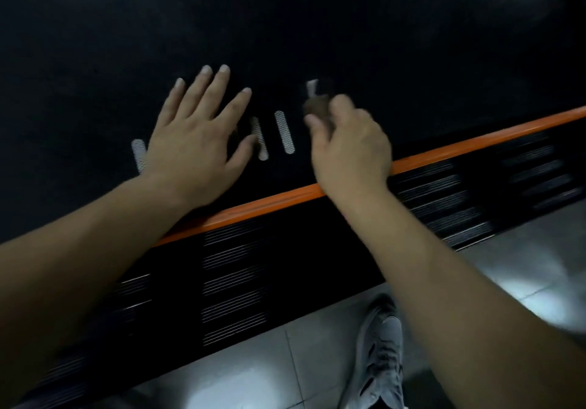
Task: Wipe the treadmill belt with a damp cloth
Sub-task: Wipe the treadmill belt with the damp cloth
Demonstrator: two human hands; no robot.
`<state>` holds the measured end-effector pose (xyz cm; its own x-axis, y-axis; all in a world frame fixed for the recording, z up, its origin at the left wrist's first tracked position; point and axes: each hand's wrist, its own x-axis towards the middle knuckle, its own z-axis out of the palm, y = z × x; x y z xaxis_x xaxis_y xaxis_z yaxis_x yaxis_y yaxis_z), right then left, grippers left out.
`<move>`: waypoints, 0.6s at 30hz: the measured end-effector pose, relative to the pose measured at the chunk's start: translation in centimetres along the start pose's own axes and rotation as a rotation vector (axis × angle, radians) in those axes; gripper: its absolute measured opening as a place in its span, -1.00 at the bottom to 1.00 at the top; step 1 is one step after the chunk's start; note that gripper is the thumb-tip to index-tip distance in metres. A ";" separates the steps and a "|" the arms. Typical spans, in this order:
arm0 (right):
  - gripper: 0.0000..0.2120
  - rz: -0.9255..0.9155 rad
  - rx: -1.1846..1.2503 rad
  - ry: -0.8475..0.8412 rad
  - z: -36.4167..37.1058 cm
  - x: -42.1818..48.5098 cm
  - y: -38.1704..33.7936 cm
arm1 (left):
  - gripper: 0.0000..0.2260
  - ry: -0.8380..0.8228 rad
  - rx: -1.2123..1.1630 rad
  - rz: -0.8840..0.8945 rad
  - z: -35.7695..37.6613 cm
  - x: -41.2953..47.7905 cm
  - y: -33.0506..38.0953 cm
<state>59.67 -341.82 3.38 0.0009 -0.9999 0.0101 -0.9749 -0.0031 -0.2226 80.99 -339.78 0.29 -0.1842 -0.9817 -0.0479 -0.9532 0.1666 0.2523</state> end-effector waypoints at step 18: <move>-0.64 0.095 -0.003 -0.001 0.2 5.1 -3.1 | -0.32 -0.003 -0.024 -0.196 -3.0 -8.3 -11.9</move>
<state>62.70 -346.90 3.96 -0.0916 -0.9957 -0.0117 -0.9713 0.0919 -0.2195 94.62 -333.89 0.54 0.0033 -0.9949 -0.1013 -0.9650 -0.0297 0.2606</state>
